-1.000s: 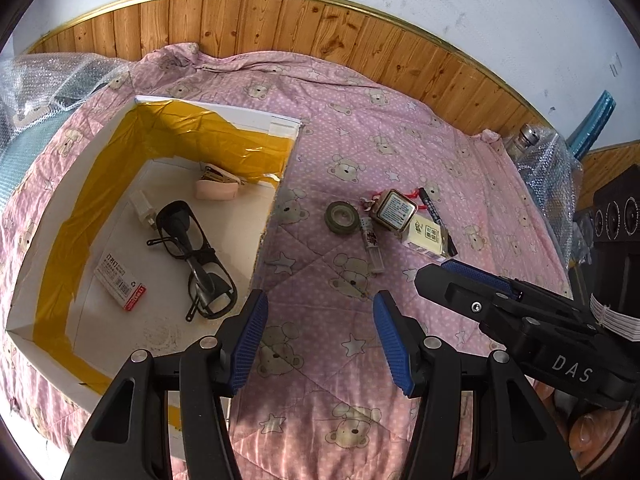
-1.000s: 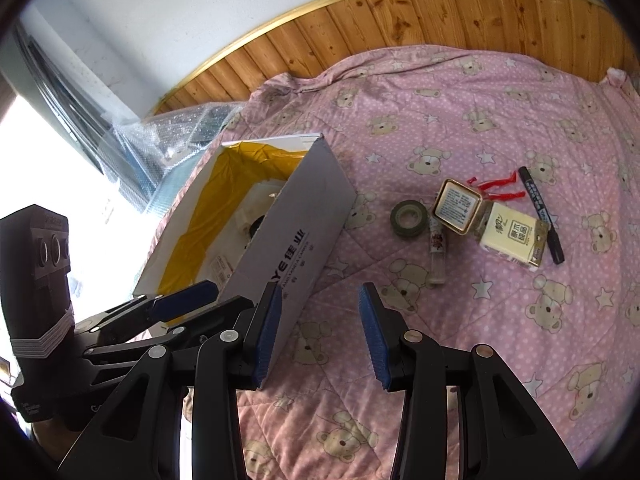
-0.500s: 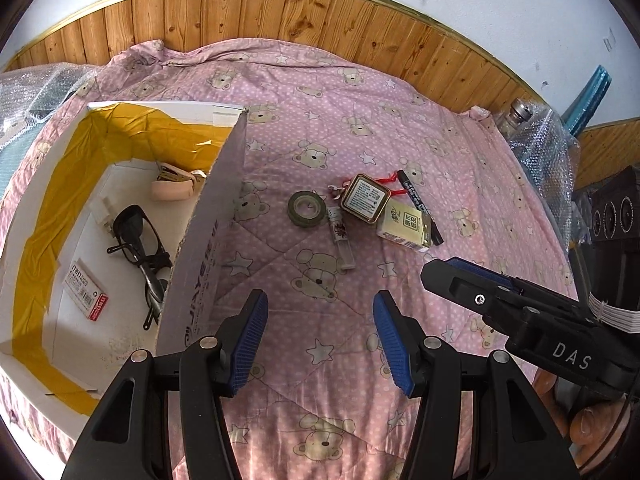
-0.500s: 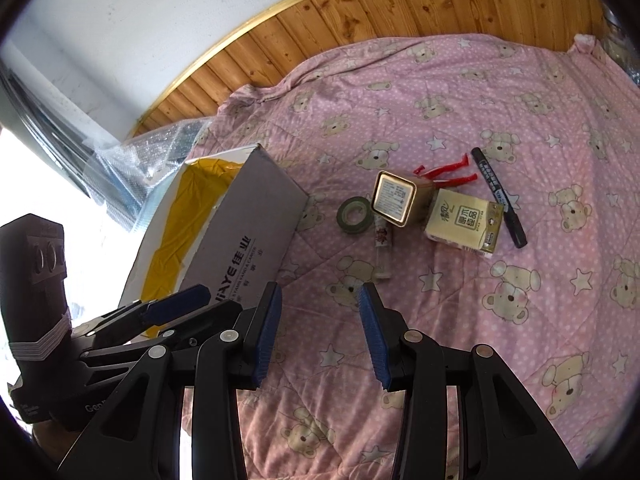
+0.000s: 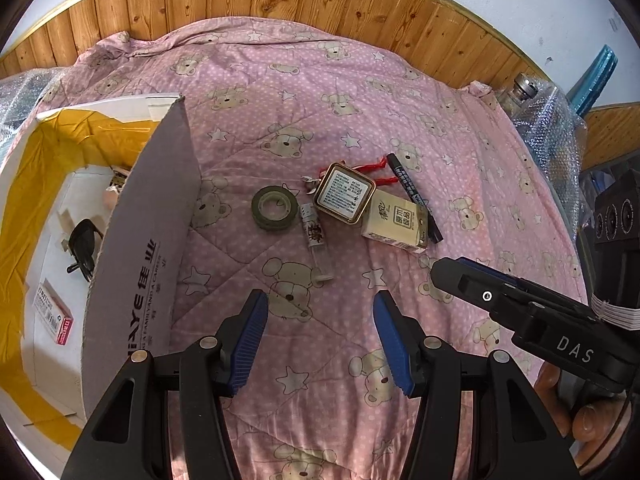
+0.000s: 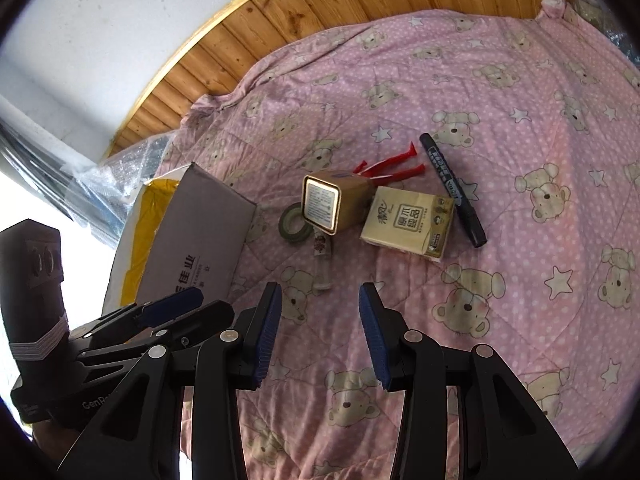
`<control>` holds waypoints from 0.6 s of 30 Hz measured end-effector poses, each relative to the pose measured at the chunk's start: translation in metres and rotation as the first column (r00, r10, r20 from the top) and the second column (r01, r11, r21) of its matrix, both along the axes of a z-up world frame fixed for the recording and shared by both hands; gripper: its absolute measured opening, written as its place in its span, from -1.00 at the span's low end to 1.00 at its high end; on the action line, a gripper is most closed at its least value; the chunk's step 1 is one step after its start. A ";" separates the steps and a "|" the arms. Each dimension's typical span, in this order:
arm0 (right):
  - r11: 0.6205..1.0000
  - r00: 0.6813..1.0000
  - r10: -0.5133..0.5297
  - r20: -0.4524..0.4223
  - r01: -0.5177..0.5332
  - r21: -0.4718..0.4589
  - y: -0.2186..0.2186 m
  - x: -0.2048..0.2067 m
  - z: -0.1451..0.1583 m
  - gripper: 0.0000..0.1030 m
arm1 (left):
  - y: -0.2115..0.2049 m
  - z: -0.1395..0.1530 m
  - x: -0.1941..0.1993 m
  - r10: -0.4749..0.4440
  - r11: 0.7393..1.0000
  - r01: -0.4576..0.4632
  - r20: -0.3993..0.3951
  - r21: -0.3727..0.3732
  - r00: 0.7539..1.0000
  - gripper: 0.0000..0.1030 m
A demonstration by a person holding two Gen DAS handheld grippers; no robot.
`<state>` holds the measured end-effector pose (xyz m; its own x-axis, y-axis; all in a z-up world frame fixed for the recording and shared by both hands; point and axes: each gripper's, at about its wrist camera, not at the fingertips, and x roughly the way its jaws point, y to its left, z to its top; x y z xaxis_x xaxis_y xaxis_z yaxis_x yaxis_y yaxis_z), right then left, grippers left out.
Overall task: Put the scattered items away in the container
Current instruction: 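Lower the left gripper toward the gold tin while the right approaches the tissue pack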
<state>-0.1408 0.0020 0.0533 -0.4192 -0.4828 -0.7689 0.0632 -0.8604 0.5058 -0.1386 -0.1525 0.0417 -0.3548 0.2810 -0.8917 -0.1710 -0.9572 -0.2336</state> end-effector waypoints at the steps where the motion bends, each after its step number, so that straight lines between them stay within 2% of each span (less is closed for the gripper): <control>1: 1.000 1.000 -0.005 0.006 0.005 -0.002 0.003 -0.003 -0.003 -0.15 | 0.003 -0.002 -0.003 -0.003 1.000 0.003 0.005 -0.002 1.000 0.09; 13: 0.995 0.993 -0.091 0.077 0.093 -0.026 0.046 -0.035 -0.039 -0.11 | 0.038 -0.020 -0.045 -0.049 0.999 0.050 0.040 -0.019 0.998 0.14; 18: 0.994 0.990 -0.094 0.106 0.098 -0.039 0.055 -0.049 -0.056 -0.11 | 0.050 -0.029 -0.065 -0.053 0.998 0.055 0.055 -0.033 0.997 0.14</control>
<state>-0.1902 0.0570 -0.0027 -0.3842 -0.4783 -0.7897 -0.0735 -0.8368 0.5426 -0.2035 -0.1021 0.0124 -0.2911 0.2669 -0.9187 -0.2109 -0.9546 -0.2105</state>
